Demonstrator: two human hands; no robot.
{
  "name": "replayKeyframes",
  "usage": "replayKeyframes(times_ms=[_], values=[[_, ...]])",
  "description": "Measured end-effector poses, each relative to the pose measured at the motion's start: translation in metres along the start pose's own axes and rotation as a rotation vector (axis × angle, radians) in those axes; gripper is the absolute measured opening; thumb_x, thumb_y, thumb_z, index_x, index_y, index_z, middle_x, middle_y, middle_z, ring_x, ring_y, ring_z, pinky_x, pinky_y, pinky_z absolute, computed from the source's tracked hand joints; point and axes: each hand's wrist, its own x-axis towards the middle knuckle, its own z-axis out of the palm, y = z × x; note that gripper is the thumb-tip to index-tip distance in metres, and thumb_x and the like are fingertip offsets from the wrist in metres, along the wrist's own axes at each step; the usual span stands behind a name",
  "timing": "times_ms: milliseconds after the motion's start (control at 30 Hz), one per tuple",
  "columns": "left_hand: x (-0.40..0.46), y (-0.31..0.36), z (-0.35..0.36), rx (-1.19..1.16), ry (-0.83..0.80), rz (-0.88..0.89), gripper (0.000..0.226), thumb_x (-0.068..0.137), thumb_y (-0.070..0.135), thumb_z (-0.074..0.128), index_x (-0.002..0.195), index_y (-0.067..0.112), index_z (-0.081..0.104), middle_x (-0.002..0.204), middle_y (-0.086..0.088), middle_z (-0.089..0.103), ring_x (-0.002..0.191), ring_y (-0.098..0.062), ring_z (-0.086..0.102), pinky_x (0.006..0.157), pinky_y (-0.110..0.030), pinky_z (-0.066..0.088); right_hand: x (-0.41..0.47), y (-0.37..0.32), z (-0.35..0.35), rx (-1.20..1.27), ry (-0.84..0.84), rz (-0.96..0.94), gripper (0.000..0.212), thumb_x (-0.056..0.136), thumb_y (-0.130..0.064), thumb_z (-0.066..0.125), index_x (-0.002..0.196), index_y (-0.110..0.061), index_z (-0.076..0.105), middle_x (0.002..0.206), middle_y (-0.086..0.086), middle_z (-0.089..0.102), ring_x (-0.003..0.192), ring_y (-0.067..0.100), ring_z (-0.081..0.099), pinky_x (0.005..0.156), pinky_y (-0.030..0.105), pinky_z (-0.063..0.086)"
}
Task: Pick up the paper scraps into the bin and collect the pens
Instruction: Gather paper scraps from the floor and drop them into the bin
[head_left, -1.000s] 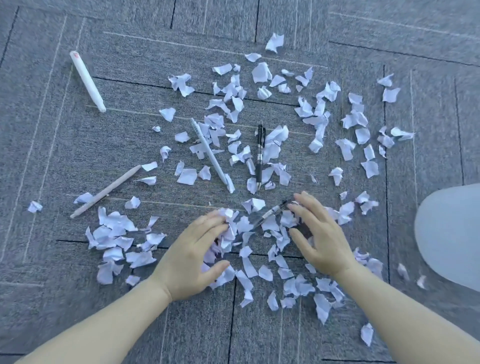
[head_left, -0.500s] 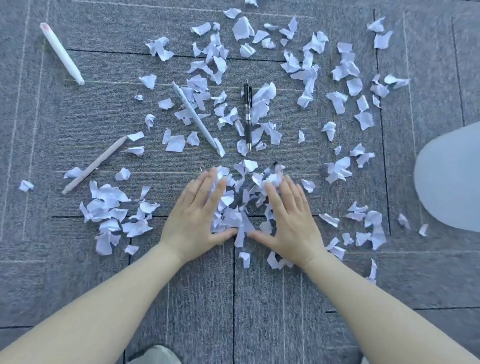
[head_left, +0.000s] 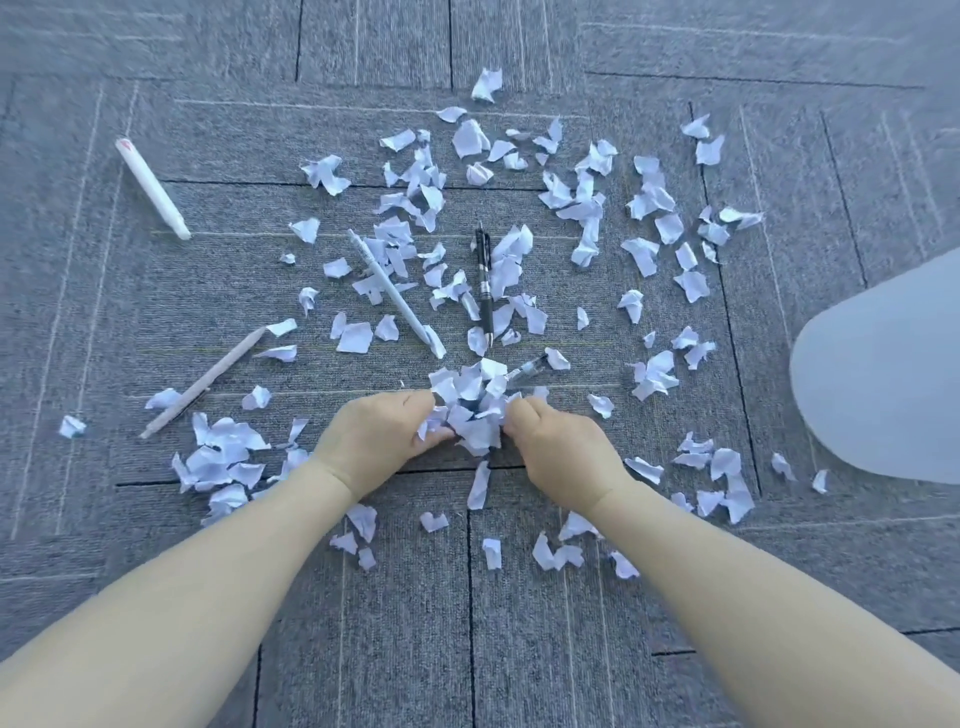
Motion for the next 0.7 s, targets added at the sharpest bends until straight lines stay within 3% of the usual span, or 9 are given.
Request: replayKeyframes(times_ms=[67, 100, 167, 267, 367, 500, 600, 700], values=[[-0.005, -0.009, -0.008, -0.02, -0.011, -0.056, 0.047, 0.085, 0.058, 0.04, 0.067, 0.015, 0.043, 0.051, 0.011, 0.032, 0.038, -0.01, 0.033, 0.032, -0.017, 0.029, -0.003, 0.0, -0.008, 0.118, -0.007, 0.087, 0.024, 0.09, -0.005, 0.062, 0.09, -0.016, 0.04, 0.066, -0.005, 0.038, 0.041, 0.016, 0.037, 0.034, 0.024, 0.026], [-0.006, -0.012, -0.013, -0.036, 0.008, -0.095, 0.049, 0.086, 0.06, 0.036, 0.067, 0.015, 0.043, 0.05, 0.012, 0.032, 0.037, -0.009, 0.033, 0.032, -0.016, 0.029, -0.003, 0.001, -0.015, 0.209, -0.004, 0.123, 0.011, 0.097, -0.009, 0.052, 0.091, -0.013, 0.043, 0.066, -0.006, 0.037, 0.046, 0.013, 0.037, 0.04, 0.022, 0.027], [0.0, -0.013, -0.028, -0.08, 0.084, -0.161, 0.045, 0.091, 0.055, 0.033, 0.067, 0.018, 0.043, 0.048, 0.011, 0.035, 0.036, -0.009, 0.037, 0.032, -0.017, 0.032, 0.0, 0.001, -0.035, 0.397, 0.068, 0.182, 0.018, 0.103, -0.017, 0.042, 0.087, -0.008, 0.045, 0.064, -0.005, 0.04, 0.05, 0.011, 0.035, 0.045, 0.025, 0.026], [0.031, 0.002, -0.058, -0.19, 0.224, -0.175, 0.035, 0.094, 0.044, 0.039, 0.066, 0.024, 0.038, 0.045, 0.015, 0.031, 0.036, -0.003, 0.034, 0.038, -0.016, 0.024, 0.01, 0.009, -0.076, 0.526, 0.214, 0.204, 0.023, 0.103, -0.021, 0.042, 0.087, -0.005, 0.048, 0.066, 0.005, 0.052, 0.052, 0.017, 0.039, 0.05, 0.036, 0.033], [0.091, 0.04, -0.099, -0.331, 0.308, -0.135, 0.043, 0.094, 0.044, 0.041, 0.061, 0.016, 0.043, 0.041, 0.01, 0.032, 0.035, -0.005, 0.031, 0.039, -0.018, 0.024, 0.019, 0.031, -0.132, 0.536, 0.341, 0.208, 0.021, 0.102, -0.019, 0.044, 0.089, -0.004, 0.05, 0.064, 0.001, 0.05, 0.053, 0.016, 0.037, 0.051, 0.036, 0.033], [0.19, 0.117, -0.163, -0.497, 0.438, -0.032, 0.042, 0.094, 0.04, 0.051, 0.061, 0.018, 0.038, 0.043, 0.008, 0.024, 0.039, -0.01, 0.022, 0.042, -0.023, 0.023, 0.009, 0.075, -0.227, 0.444, 0.577, 0.199, 0.019, 0.099, -0.017, 0.049, 0.084, -0.007, 0.05, 0.063, -0.004, 0.046, 0.059, 0.023, 0.041, 0.058, 0.038, 0.036], [0.252, 0.183, -0.203, -0.661, 0.486, 0.052, 0.041, 0.093, 0.038, 0.053, 0.07, 0.003, 0.056, 0.043, 0.007, 0.026, 0.041, -0.014, 0.027, 0.041, -0.02, 0.021, -0.023, 0.117, -0.296, 0.379, 0.713, 0.229, 0.02, 0.098, -0.017, 0.051, 0.082, -0.005, 0.051, 0.061, -0.008, 0.045, 0.058, 0.019, 0.041, 0.056, 0.033, 0.033], [0.291, 0.251, -0.23, -0.794, 0.479, 0.159, 0.032, 0.093, 0.034, 0.055, 0.079, 0.008, 0.066, 0.041, 0.008, 0.024, 0.039, -0.011, 0.029, 0.041, -0.017, 0.021, -0.071, 0.152, -0.342, 0.328, 0.821, 0.285, 0.023, 0.099, -0.019, 0.051, 0.081, -0.006, 0.05, 0.058, -0.009, 0.044, 0.054, 0.012, 0.038, 0.053, 0.025, 0.03]])
